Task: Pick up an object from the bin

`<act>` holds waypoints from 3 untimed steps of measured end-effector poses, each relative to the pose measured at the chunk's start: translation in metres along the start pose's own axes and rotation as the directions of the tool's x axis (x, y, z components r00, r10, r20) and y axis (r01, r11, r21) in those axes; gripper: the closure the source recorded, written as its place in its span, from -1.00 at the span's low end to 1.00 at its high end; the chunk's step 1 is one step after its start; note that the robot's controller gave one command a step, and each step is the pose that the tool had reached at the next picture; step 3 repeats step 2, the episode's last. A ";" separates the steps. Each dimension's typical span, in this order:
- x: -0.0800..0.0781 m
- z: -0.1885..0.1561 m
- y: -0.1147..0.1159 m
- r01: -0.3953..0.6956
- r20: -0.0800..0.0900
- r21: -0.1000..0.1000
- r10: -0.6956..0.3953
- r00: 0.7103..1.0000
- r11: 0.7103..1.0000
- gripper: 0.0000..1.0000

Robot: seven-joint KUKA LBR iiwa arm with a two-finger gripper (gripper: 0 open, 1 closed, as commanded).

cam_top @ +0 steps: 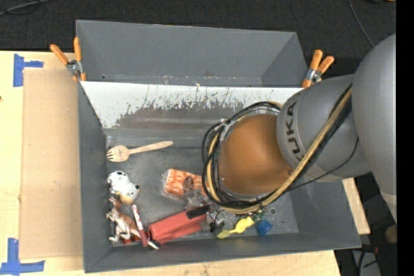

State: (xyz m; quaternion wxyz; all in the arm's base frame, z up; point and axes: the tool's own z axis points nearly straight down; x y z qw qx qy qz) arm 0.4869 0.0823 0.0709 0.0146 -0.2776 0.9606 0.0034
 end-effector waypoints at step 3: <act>-0.002 0.000 -0.001 -0.013 0.005 0.001 0.013 1.000 1.000 1.00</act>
Offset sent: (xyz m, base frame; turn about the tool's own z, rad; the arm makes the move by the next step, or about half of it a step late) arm 0.0017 0.0002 -0.0009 0.0105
